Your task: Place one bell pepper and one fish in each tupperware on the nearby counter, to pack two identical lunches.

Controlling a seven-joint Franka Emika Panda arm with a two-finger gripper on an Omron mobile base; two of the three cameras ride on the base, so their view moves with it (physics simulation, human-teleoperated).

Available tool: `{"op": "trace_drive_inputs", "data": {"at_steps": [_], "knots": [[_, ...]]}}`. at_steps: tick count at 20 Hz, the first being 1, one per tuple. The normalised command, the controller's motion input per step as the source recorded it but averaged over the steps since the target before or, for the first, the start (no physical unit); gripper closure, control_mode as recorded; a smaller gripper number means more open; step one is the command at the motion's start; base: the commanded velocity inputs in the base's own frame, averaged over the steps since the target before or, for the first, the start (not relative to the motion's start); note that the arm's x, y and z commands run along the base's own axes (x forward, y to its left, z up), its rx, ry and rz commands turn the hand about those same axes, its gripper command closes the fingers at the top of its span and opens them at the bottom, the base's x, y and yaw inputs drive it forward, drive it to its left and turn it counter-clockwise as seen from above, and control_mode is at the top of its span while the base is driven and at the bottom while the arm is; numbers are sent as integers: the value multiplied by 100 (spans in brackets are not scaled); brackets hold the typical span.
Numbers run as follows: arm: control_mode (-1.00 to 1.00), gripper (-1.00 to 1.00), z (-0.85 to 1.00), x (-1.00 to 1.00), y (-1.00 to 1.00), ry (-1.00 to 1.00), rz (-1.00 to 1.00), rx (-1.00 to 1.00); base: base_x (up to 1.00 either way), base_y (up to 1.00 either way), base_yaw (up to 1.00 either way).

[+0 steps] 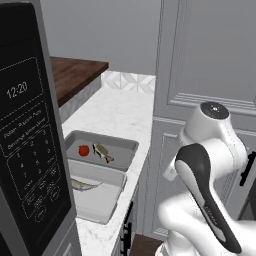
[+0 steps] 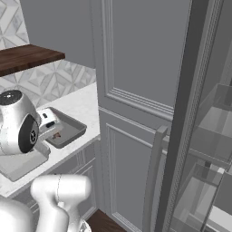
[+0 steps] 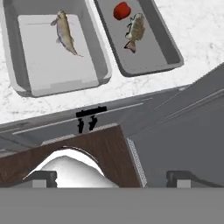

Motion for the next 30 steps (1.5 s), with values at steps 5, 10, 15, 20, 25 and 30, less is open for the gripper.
{"op": "trace_drive_inputs", "data": {"at_steps": [5,10,15,20,25,30], "knots": [[-100,-100,30,-35,-32,-4,-45,0,0,0,0],[-100,-100,37,-10,-42,-1,-36,5,0,0,0],[-100,-100,14,-5,-3,-3,-23,17,0,0,0],[-100,-100,-2,-40,-7,-10,-2,11,0,0,0],[-100,-100,0,-31,-2,-13,0,3,0,0,0],[100,-100,0,-15,-1,-4,0,1,-39,0,0]]}}
